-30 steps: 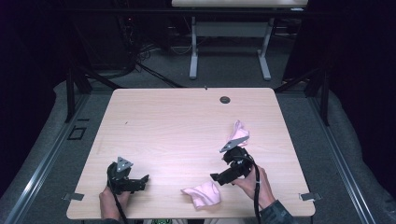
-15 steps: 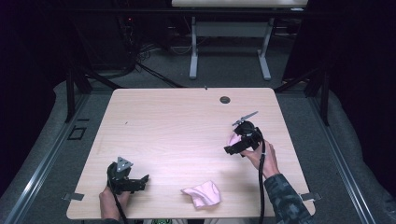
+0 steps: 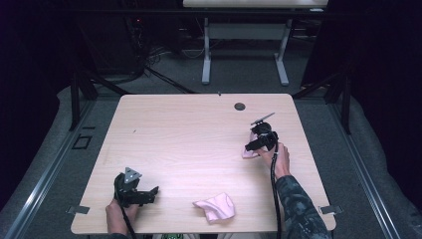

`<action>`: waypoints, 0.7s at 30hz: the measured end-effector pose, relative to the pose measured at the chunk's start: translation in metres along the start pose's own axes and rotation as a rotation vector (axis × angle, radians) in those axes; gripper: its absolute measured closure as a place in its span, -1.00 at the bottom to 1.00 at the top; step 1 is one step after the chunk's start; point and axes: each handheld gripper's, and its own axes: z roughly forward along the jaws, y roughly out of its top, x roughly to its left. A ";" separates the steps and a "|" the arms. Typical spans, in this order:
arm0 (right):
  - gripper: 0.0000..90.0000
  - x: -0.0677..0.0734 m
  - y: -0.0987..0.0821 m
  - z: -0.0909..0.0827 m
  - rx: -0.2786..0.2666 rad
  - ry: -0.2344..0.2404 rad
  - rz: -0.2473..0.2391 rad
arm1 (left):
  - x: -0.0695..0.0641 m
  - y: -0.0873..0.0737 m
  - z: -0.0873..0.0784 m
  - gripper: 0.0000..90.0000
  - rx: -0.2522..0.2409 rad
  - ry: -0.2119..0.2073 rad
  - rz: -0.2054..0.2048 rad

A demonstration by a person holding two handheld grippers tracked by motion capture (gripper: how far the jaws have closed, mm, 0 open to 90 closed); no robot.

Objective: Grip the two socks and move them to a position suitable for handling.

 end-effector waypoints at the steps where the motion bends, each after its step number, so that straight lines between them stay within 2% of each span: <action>1: 0.13 -0.001 -0.001 0.005 0.008 -0.015 0.012 | 0.000 0.000 0.000 -0.99 0.000 0.000 0.000; 3: 0.24 0.000 -0.001 0.007 -0.005 -0.012 0.025 | 0.000 0.000 0.000 -0.99 0.000 0.000 0.000; 4: 0.28 -0.001 0.000 0.006 0.027 -0.021 -0.005 | 0.000 0.000 0.000 -0.99 0.000 0.000 0.000; 5: 0.32 0.001 -0.001 0.009 0.010 -0.024 0.007 | 0.000 0.000 0.000 -0.99 0.000 0.000 0.000; 6: 0.36 0.001 0.000 0.009 0.040 -0.020 -0.011 | 0.000 0.000 0.000 -0.99 0.000 0.000 0.000; 7: 0.40 0.002 -0.001 0.011 0.047 -0.026 -0.005 | 0.000 0.000 0.000 -0.99 0.000 0.000 0.000; 8: 0.40 0.002 -0.001 0.011 0.047 -0.026 -0.005 | 0.000 0.000 0.000 -0.99 0.000 0.000 0.000; 9: 0.49 0.003 -0.002 0.014 0.030 -0.028 0.015 | 0.000 0.000 0.000 -0.99 0.000 0.000 0.001; 10: 0.55 0.001 -0.002 0.013 0.039 -0.029 0.004 | 0.000 0.000 0.000 -0.99 0.000 0.000 0.001; 11: 0.63 0.002 -0.003 0.014 0.021 -0.032 0.019 | 0.000 0.000 0.000 -0.99 0.000 0.000 0.001; 13: 0.75 -0.001 -0.004 0.013 0.024 -0.032 0.012 | 0.000 0.000 0.000 -0.98 0.001 0.001 0.001; 15: 0.80 -0.001 -0.005 0.013 0.015 -0.018 0.026 | 0.000 0.000 0.000 -0.98 0.000 0.000 0.001; 19: 0.83 -0.002 -0.004 0.011 0.019 -0.017 0.022 | 0.000 0.000 0.000 -0.98 0.000 0.000 0.001; 21: 0.83 0.002 -0.003 -0.001 -0.021 -0.007 0.015 | 0.000 0.000 0.000 -0.98 0.000 0.000 0.001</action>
